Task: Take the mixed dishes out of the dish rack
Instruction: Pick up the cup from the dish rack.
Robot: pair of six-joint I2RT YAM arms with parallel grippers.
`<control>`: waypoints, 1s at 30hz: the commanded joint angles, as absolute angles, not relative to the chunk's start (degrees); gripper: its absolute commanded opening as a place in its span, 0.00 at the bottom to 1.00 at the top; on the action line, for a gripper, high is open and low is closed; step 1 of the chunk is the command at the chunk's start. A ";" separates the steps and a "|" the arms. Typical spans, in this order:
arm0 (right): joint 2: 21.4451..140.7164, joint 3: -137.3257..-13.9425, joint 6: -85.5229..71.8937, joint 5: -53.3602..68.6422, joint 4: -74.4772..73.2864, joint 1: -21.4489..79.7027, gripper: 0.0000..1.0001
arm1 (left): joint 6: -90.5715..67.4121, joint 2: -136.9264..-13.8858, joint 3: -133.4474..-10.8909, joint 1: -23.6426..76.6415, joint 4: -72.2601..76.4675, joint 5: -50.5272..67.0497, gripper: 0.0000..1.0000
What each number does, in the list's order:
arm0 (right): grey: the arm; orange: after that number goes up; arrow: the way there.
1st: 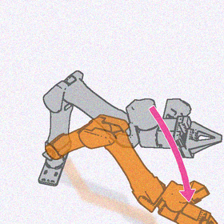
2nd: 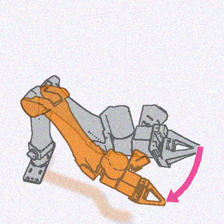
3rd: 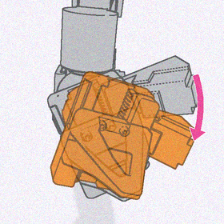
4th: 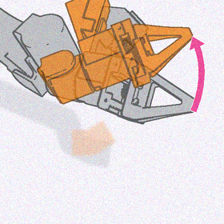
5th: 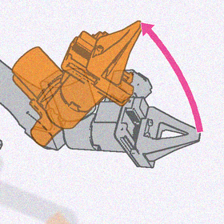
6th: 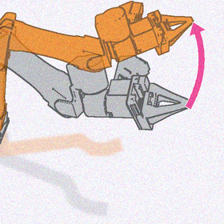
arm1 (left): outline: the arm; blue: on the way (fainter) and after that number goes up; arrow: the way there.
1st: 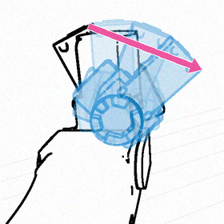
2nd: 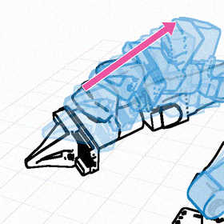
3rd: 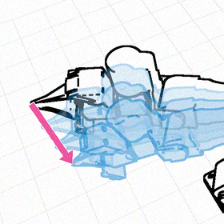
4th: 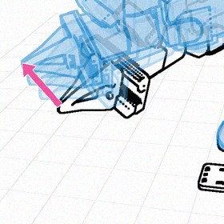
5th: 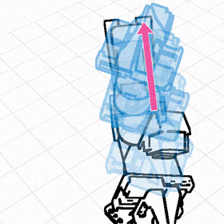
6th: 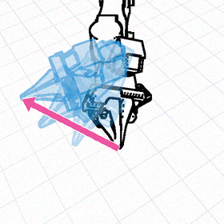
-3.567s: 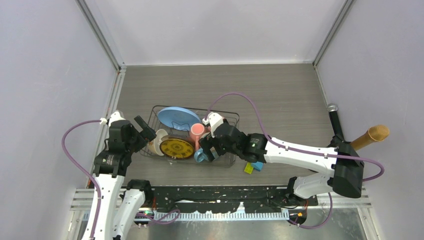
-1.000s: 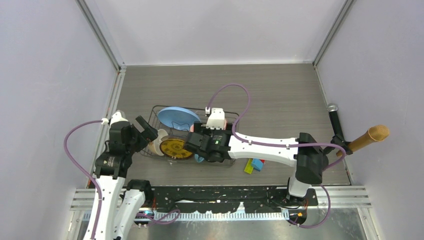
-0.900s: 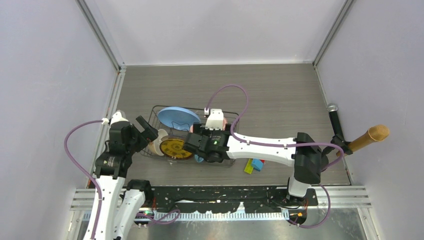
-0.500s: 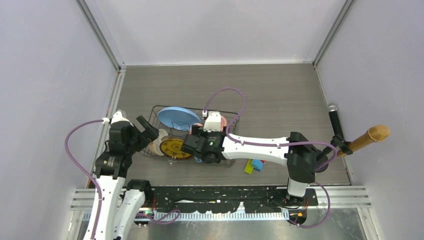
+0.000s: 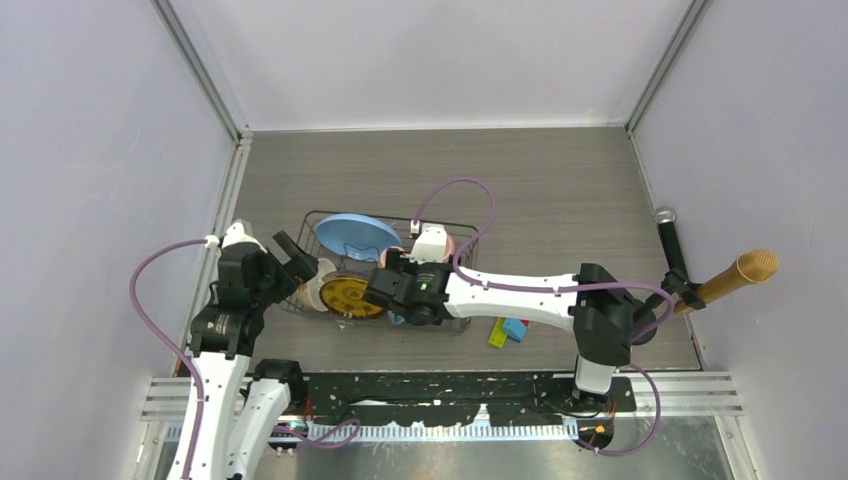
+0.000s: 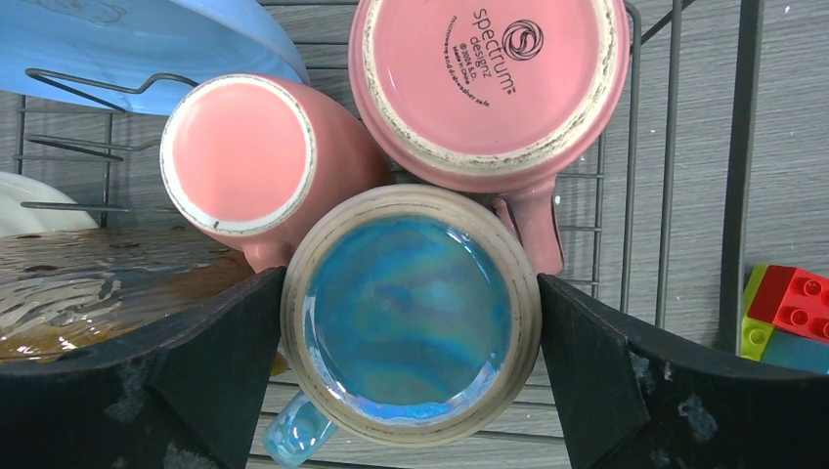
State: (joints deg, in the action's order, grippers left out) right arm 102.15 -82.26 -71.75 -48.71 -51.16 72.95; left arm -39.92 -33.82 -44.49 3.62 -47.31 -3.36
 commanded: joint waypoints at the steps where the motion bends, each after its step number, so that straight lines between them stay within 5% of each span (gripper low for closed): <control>1: 104.59 -80.10 -74.71 -43.33 -52.54 72.24 1.00 | -39.11 -33.43 -44.41 3.34 -45.09 -2.74 0.99; 24: 107.79 -77.77 -72.73 -34.60 -52.54 71.10 1.00 | -39.20 -33.95 -44.32 3.38 -45.36 -3.41 0.99; 30: 104.47 -78.90 -70.91 -40.21 -54.94 71.10 0.75 | -39.28 -34.33 -44.47 3.37 -45.31 -3.71 0.99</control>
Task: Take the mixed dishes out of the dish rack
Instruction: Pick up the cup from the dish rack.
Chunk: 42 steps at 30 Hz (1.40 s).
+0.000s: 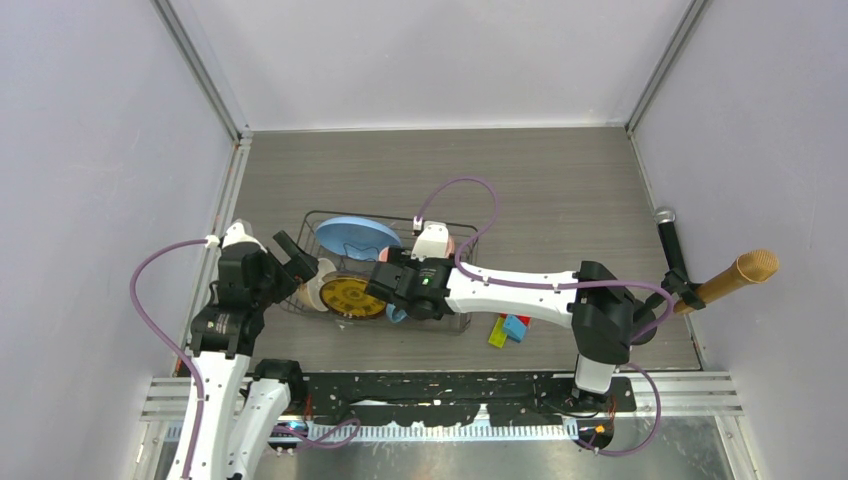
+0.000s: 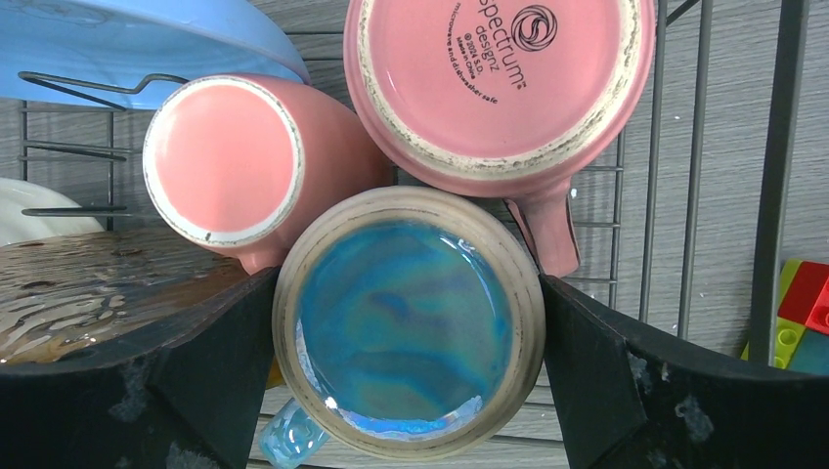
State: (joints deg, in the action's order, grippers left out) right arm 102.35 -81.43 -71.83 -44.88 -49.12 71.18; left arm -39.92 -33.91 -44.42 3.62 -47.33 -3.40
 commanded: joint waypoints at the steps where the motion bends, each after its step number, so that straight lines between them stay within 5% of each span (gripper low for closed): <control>1: 103.68 -79.40 -70.35 -40.63 -55.16 71.10 0.71 | -39.29 -34.36 -44.47 3.34 -45.30 -3.78 0.99; 5: 101.41 -80.07 -68.55 -43.07 -54.27 71.10 0.46 | -39.29 -34.51 -44.39 3.38 -45.23 -3.88 0.99; 13: 99.25 -82.28 -64.44 -44.44 -50.69 71.08 0.27 | -39.50 -34.59 -44.28 3.34 -45.30 -3.59 0.99; 30: 92.67 -82.67 -61.71 -45.30 -49.72 71.37 0.02 | -39.54 -34.04 -44.17 3.38 -45.15 -2.44 0.99; 39: 88.54 -79.58 -60.96 -45.59 -45.36 71.37 0.00 | -39.66 -33.84 -44.54 3.37 -44.73 -0.31 0.99; 42: 88.04 -79.60 -61.13 -45.75 -45.34 71.39 0.00 | -36.44 -33.53 -44.33 3.39 -40.59 12.90 0.99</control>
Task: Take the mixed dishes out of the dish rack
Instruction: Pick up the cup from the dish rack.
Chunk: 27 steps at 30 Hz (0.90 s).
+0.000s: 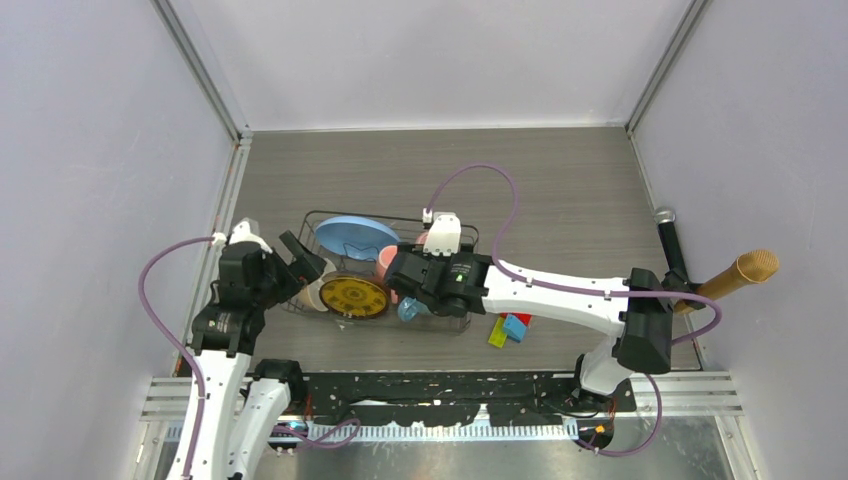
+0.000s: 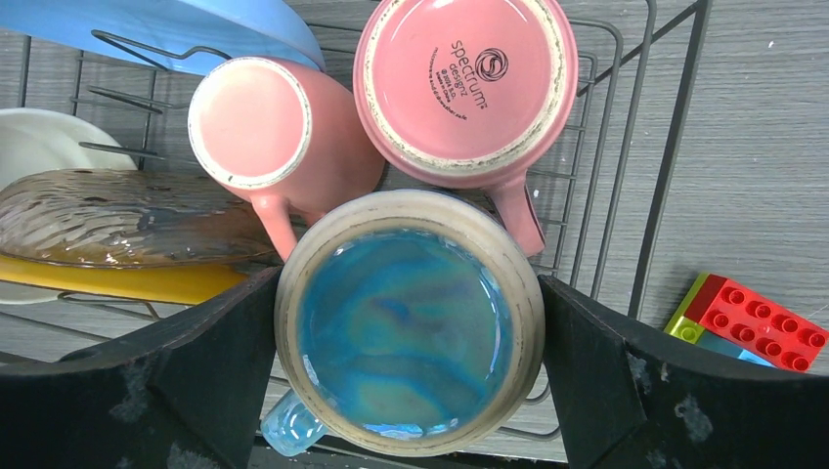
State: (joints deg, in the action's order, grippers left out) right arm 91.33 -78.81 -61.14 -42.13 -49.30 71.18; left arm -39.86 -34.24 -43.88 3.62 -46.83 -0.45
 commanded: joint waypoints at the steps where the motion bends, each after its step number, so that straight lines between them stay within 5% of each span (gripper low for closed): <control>1: 87.62 -79.51 -61.23 -45.95 -45.11 71.37 0.00 | -35.41 -33.31 -43.55 3.35 -37.23 20.91 0.99; 3: 87.02 -79.14 -61.85 -46.69 -44.85 71.26 0.00 | -37.43 -32.40 -40.19 3.47 -25.31 41.46 0.97; 5: 86.63 -79.11 -62.42 -46.50 -44.82 71.13 0.00 | -40.73 -30.66 -37.37 4.31 -16.45 47.51 0.98; 27: 79.32 -78.27 -62.83 -33.71 -44.78 62.35 0.00 | -23.10 -39.33 -38.36 41.16 -12.14 23.77 0.93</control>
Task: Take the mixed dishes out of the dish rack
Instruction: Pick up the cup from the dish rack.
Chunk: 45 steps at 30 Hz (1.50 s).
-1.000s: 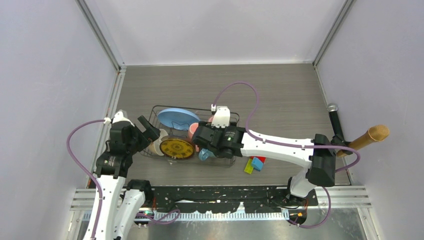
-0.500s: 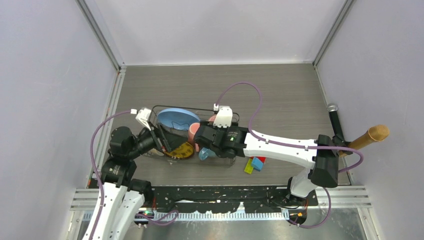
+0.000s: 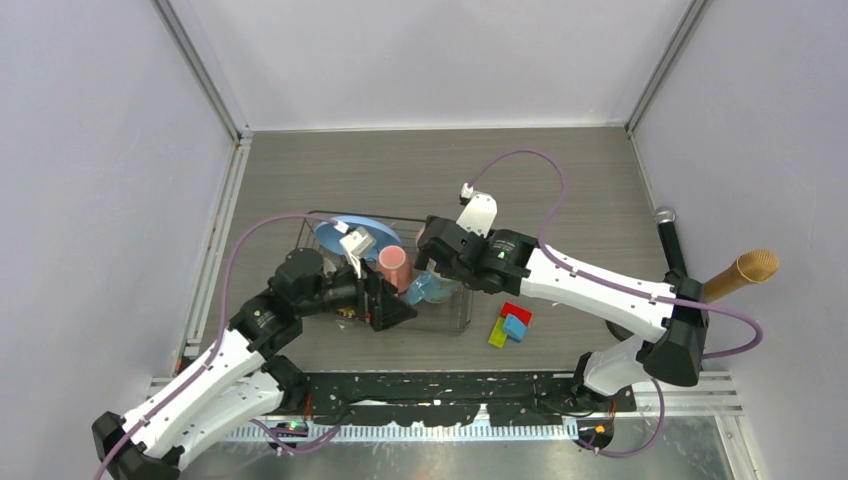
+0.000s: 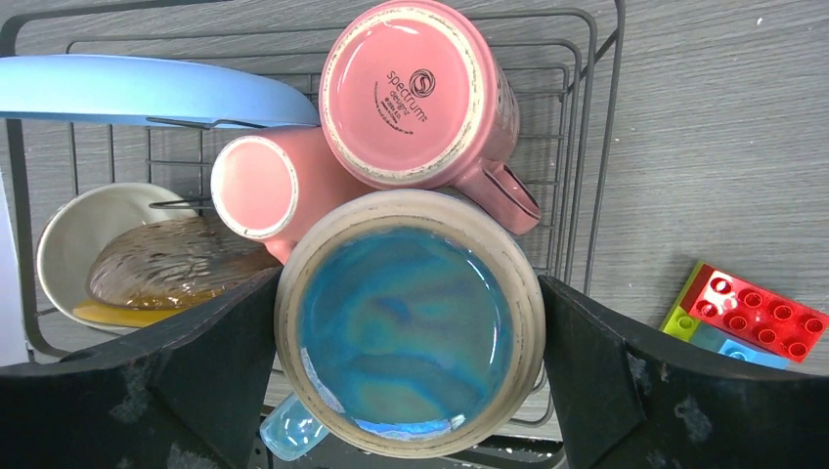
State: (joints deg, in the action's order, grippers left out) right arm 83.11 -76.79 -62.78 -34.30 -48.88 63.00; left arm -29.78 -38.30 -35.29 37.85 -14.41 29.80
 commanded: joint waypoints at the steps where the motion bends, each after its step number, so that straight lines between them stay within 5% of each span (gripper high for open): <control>1: 79.24 -78.38 -62.66 -32.91 -44.79 62.16 0.00 | -22.42 -40.30 -38.51 42.13 -12.20 22.15 0.92; 6: 78.80 -78.54 -62.28 -31.22 -44.78 61.60 0.00 | -18.80 -45.21 -40.58 46.80 -13.58 11.16 0.77; 22: 75.72 -76.21 -62.53 -27.59 -41.03 61.46 0.00 | -13.93 -50.60 -41.49 55.55 -10.45 2.96 0.61; 27: 74.45 -75.46 -62.34 -26.50 -39.97 61.52 0.00 | -12.41 -53.17 -43.77 58.03 -11.32 0.46 0.44; 33: 73.43 -74.56 -61.93 -26.67 -39.48 61.52 0.00 | -12.35 -52.12 -44.24 59.45 -10.83 -2.04 0.00; 34: 73.11 -74.47 -61.63 -26.70 -39.38 61.52 0.01 | -12.74 -51.54 -44.09 59.56 -10.65 -2.98 0.00; 37: 72.15 -73.40 -59.24 -26.15 -36.62 61.52 0.17 | -14.38 -49.47 -43.10 59.67 -8.91 -4.92 0.00; 42: 68.40 -69.57 -55.15 -25.51 -31.84 61.51 0.72 | -16.55 -45.89 -41.84 59.73 -6.08 -5.54 0.00; 45: 64.66 -67.50 -54.08 -25.30 -28.20 61.48 0.87 | -18.28 -43.72 -41.97 59.76 -6.28 -8.04 0.00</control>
